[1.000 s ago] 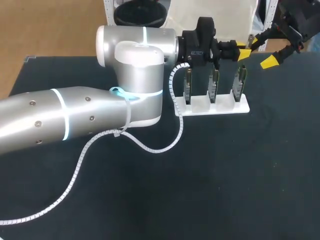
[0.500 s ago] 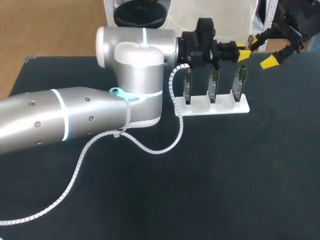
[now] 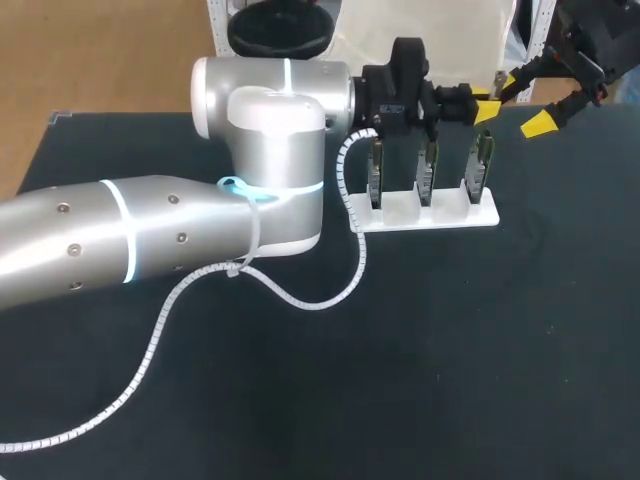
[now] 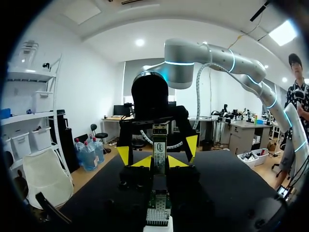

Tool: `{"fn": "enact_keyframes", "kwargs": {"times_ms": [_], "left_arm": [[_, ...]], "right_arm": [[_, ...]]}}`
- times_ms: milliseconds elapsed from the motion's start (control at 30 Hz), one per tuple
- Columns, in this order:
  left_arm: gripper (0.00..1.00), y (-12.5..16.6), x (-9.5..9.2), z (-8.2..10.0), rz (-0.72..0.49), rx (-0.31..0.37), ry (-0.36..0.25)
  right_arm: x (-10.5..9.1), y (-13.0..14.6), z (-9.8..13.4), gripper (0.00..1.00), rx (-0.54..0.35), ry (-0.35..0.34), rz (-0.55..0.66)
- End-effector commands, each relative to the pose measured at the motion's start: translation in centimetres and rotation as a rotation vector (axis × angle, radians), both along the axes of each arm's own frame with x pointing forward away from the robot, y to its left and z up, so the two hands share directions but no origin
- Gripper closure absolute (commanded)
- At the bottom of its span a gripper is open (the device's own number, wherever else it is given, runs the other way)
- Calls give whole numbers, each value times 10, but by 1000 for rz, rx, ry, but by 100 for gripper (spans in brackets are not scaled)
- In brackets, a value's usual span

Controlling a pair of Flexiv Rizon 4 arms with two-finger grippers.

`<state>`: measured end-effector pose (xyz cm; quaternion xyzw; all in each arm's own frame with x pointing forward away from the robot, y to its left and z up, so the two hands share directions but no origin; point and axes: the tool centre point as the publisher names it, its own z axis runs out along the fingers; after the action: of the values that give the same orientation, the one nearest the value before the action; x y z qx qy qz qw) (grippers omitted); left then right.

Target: Pick up the optical module with the left hand, and insert it into the network port with the right hand.

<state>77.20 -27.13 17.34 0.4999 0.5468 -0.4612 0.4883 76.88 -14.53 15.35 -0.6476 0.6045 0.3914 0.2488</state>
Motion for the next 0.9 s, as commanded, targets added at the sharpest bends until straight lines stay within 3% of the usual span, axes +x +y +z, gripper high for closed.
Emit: {"fn": "enact_keyframes", "kwargs": {"times_ms": [33,533,900], "left_arm": [[100,0,0,0,2,-2,-1],[100,0,0,0,2,-2,-1],[100,0,0,0,2,-2,-1]], "right_arm": [[5,-2,6,0,13,-26,-27],[11,6,48,0,89,-129,-54],[4,21,52,0,114,-140,-44]]}}
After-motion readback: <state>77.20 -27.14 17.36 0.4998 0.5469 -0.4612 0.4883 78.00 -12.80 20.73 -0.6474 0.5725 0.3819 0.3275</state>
